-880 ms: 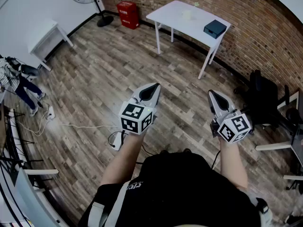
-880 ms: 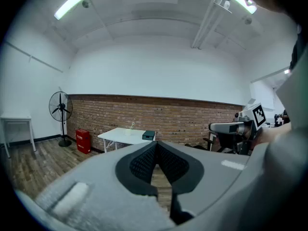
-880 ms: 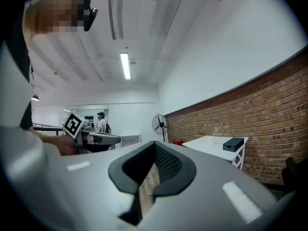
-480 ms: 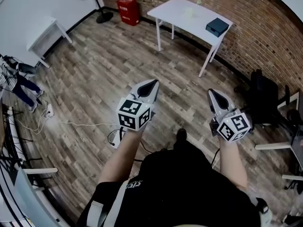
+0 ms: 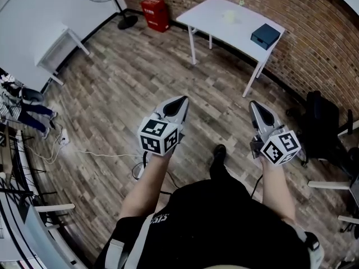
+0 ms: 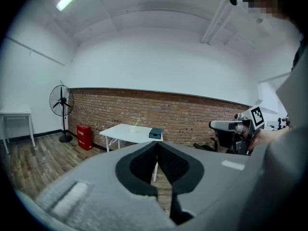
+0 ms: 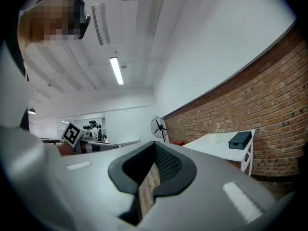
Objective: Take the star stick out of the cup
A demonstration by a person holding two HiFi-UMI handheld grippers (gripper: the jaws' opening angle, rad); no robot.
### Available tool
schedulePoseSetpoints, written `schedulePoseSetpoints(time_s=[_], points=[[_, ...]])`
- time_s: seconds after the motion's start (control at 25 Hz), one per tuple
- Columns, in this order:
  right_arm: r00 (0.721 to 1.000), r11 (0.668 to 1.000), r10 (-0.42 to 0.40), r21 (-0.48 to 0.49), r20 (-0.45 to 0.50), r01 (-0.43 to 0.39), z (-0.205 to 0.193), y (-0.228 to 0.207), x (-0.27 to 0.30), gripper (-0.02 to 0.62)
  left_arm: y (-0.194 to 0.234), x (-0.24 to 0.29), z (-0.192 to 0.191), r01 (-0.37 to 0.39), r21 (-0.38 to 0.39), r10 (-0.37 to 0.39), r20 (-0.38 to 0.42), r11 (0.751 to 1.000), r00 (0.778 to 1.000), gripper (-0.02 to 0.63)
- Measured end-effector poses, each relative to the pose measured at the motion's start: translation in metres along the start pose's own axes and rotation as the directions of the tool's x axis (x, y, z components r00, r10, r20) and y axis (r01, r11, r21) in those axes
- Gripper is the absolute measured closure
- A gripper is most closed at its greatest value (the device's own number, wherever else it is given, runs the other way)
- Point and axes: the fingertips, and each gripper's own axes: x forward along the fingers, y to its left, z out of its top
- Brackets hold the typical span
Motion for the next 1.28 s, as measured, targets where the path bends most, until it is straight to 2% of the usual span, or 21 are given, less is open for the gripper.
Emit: schedulePoseSetpoints(time_s=[0.32,0.64,0.84,1.04,1.28], points=[[0.999,1.000,0.022,0.022,-0.035,-0.022,0.019,-0.098,0.086,0.595,0.035,0.121,0.045,0.009,0.001,-0.009,-0.011,1.000,1.000,0.600],[0.998,0.999,0.021,0.047,-0.055,-0.018,0.032,-0.186,0.130,0.595,0.059,0.213,0.073,0.003,-0.003,-0.003,-0.021,1.000,1.000,0.600],[0.997,0.998,0.014,0.061,-0.072,-0.010,0.034,-0.218,0.147,0.595,0.070,0.244,0.083,0.001,-0.005,-0.001,-0.015,1.000,1.000,0.600],[0.995,0.998,0.021,0.062,-0.100,-0.015,0.031,-0.225,0.166,0.595,0.088,0.266,0.084,0.011,-0.028,-0.012,-0.012,1.000,1.000,0.600],[0.988,0.998,-0.025,0.059,-0.154,0.034,0.015,-0.251,0.197,0.595,0.120,0.307,0.079,0.056,-0.056,-0.056,-0.001,0.997,0.998,0.600]])
